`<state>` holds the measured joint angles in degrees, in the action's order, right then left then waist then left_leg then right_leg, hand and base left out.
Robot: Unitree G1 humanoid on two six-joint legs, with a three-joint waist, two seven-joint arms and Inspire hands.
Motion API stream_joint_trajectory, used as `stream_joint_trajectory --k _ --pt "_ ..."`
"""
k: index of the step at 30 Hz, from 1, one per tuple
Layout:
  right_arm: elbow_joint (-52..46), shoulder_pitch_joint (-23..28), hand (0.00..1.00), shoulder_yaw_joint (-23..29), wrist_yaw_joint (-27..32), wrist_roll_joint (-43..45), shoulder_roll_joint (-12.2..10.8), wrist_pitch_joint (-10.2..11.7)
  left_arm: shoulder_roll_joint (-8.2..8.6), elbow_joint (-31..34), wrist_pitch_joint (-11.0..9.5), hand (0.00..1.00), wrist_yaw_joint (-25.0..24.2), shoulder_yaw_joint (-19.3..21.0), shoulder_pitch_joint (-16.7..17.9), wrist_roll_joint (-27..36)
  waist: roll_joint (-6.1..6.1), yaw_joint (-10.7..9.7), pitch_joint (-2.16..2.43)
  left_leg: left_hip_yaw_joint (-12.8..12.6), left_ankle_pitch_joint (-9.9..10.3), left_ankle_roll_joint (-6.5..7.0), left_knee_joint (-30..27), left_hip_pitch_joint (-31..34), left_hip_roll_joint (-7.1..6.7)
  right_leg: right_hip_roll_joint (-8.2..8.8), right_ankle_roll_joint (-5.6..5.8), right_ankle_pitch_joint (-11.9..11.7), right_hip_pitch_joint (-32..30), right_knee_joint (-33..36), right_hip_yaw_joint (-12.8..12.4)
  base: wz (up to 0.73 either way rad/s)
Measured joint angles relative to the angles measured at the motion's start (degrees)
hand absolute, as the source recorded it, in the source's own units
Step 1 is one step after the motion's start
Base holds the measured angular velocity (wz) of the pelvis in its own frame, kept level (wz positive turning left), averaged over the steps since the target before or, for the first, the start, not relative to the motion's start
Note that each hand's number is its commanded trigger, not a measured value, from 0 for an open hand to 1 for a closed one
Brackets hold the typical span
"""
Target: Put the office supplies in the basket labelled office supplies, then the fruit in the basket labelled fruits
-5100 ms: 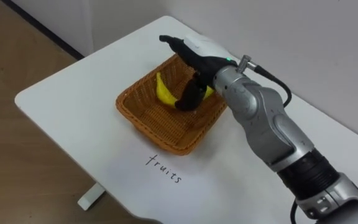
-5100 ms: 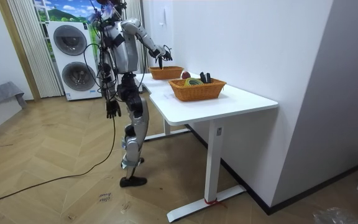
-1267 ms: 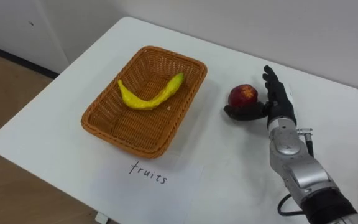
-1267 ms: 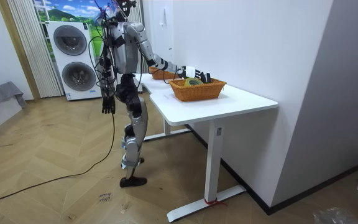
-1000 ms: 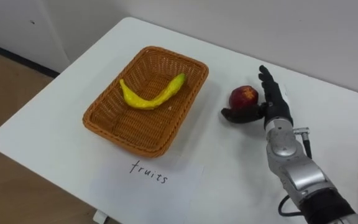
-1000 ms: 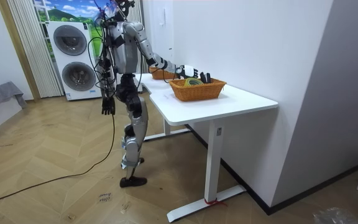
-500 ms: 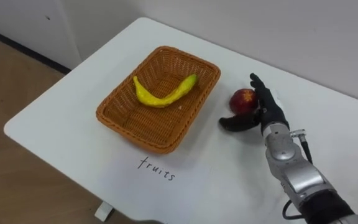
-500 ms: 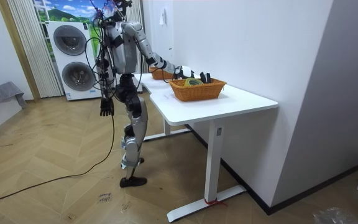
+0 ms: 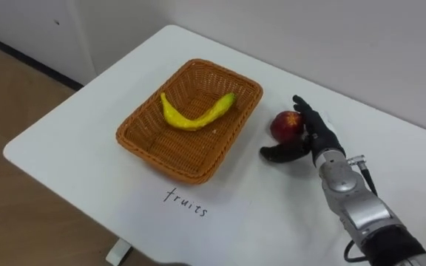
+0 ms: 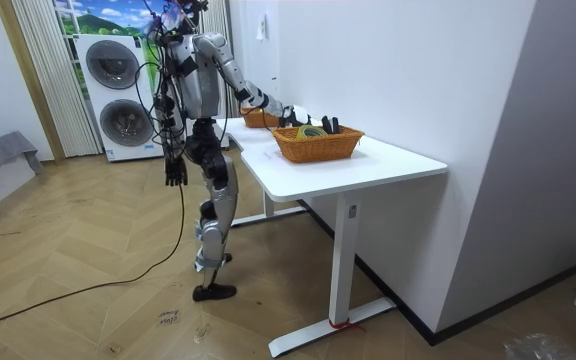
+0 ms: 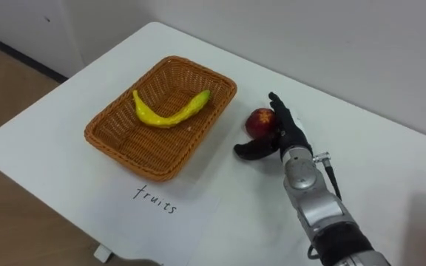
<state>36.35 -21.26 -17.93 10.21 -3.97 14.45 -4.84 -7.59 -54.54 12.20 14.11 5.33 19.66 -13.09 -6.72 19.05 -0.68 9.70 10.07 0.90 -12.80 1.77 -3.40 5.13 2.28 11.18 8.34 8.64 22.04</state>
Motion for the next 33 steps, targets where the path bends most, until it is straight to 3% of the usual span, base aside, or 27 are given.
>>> stream_joint_trajectory --k 10,33 --pt "0.1 -0.3 1.0 1.3 0.5 1.6 2.7 0.1 -0.2 0.0 0.1 0.0 0.0 0.0 0.1 0.0 0.06 0.1 -0.08 -0.1 0.0 0.0 0.3 -0.2 0.03 -0.01 0.0 0.0 0.0 0.0 0.0 0.0" --pt "-0.3 -0.5 1.0 1.1 -1.8 2.2 2.5 0.4 -0.21 0.1 0.4 0.0 -1.1 0.0 0.1 -0.1 0.56 0.1 -0.23 -0.2 0.0 0.01 0.2 -0.2 0.07 -0.01 0.0 0.0 -0.1 0.0 0.0 0.0"
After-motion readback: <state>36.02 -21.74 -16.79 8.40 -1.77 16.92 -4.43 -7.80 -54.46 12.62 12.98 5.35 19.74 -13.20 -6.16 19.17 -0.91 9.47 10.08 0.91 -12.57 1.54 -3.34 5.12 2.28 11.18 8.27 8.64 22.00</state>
